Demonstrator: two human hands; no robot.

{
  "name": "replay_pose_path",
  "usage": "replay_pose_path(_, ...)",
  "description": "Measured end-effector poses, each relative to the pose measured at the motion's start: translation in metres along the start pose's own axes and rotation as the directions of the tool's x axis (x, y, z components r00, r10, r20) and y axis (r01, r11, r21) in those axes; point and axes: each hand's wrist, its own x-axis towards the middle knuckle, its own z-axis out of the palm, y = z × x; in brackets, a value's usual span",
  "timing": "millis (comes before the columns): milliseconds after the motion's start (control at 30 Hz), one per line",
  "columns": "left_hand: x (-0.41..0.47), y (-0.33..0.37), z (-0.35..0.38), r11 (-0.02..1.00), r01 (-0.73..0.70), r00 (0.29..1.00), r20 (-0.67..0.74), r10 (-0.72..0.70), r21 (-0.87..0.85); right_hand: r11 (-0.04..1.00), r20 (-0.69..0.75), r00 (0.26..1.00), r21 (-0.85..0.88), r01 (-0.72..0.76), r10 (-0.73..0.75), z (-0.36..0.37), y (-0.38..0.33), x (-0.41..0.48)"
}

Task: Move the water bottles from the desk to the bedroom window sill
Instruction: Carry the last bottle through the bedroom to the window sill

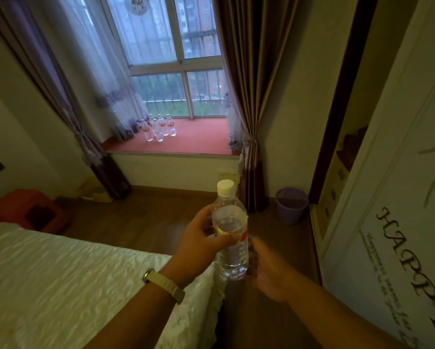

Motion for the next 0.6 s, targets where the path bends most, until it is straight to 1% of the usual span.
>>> replay_pose_path(167,0.064,-0.027,-0.019,0.999,0.02,1.0,-0.004,-0.021,-0.028,0.999,-0.009,0.999,0.013,-0.037,0.037,0.007,-0.028,0.061)
replay_pose_path(333,0.144,-0.055,-0.042,0.996,0.02,1.0,-0.005,-0.02,-0.083,0.998,-0.049,0.998,-0.041,-0.042,0.04,0.018,-0.064,0.133)
replay_pose_path(467,0.209,-0.064,-0.064,0.986,0.031,0.999,-0.004,-0.032,-0.161,0.993,-0.091,0.992,-0.073,-0.091,0.085,0.033,-0.106,0.19)
replay_pose_path(600,0.267,-0.064,-0.093,0.984,0.004,1.0,-0.009,-0.005,-0.177,0.991,-0.085,0.995,-0.118,-0.067,0.057,0.051,-0.145,0.239)
